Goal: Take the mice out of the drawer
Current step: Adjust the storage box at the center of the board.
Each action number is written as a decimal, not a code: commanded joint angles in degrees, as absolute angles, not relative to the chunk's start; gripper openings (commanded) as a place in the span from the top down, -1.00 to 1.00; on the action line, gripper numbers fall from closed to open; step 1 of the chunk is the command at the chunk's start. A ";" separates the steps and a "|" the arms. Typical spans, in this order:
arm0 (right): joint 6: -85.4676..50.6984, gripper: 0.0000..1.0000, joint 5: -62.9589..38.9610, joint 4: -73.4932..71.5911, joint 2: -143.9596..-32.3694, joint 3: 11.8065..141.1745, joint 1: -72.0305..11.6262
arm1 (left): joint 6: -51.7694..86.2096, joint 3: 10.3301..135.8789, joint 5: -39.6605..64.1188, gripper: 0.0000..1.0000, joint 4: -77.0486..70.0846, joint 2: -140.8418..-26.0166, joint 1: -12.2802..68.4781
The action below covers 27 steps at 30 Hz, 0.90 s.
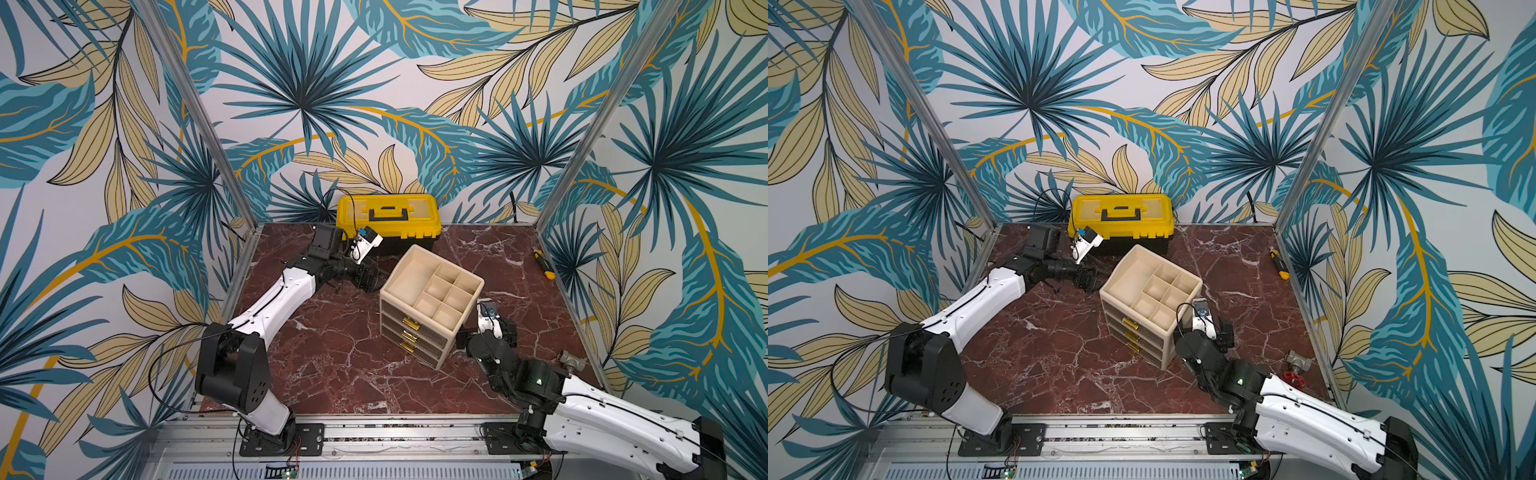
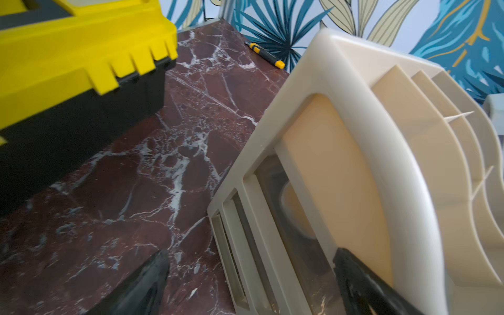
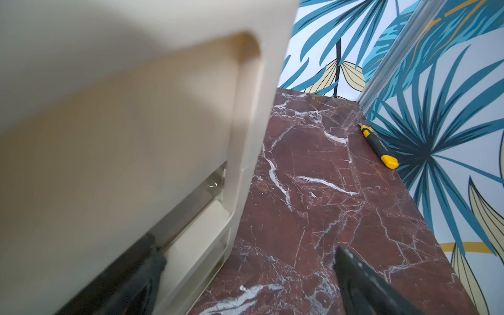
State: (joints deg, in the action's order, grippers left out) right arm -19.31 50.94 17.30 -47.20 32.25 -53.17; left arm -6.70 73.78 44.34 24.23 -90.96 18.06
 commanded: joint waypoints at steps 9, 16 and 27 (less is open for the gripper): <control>-10.71 -0.99 31.39 0.03 -63.38 37.04 -47.11 | -6.21 68.63 45.77 -0.96 19.96 -90.80 21.58; -11.73 -0.99 26.74 -2.48 -67.70 39.30 -47.01 | -1.62 68.71 38.34 -0.94 6.51 -94.76 20.35; -15.77 -0.99 20.61 -0.10 -68.23 42.01 -48.02 | 1.92 77.44 39.71 -0.94 0.02 -105.29 20.00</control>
State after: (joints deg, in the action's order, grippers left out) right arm -14.81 35.11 1.98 -66.43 41.15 -44.95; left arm 0.97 74.00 31.77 0.60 -104.09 14.76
